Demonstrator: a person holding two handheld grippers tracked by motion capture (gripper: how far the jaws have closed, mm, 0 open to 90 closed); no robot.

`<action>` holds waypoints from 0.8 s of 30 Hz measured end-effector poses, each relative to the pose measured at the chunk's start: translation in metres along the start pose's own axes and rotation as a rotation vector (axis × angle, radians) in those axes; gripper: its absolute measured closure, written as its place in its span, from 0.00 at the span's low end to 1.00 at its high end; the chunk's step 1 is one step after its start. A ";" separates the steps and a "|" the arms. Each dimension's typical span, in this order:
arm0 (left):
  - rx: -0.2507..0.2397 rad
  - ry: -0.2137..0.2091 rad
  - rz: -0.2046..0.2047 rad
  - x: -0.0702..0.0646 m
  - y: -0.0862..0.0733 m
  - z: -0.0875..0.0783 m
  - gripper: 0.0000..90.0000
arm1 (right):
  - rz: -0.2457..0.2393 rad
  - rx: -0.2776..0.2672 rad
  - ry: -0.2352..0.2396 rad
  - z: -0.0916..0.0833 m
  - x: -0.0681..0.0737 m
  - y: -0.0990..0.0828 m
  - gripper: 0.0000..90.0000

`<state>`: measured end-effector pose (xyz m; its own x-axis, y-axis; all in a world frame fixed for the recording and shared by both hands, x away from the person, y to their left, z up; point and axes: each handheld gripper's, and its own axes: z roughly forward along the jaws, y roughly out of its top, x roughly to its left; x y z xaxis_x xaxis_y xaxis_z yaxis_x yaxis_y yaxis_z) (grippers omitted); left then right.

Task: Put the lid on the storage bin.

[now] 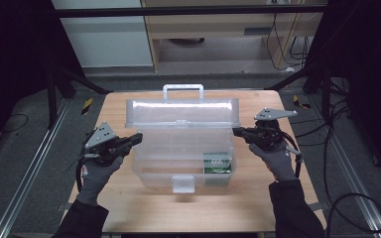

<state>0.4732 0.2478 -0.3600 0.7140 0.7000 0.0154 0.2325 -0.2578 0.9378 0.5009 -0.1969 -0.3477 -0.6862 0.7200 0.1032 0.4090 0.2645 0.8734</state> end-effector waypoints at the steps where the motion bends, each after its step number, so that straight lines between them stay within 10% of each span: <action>1: 0.003 0.005 0.003 0.001 0.000 0.000 0.99 | 0.000 0.000 0.000 0.000 0.000 0.000 1.00; 24: 0.075 0.047 -0.020 0.008 -0.023 -0.008 0.99 | -0.017 0.051 -0.047 -0.014 0.015 -0.027 1.00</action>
<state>0.4679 0.2651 -0.3788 0.6776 0.7353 0.0150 0.2960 -0.2913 0.9097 0.4710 -0.2019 -0.3626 -0.6645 0.7445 0.0649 0.4284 0.3083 0.8494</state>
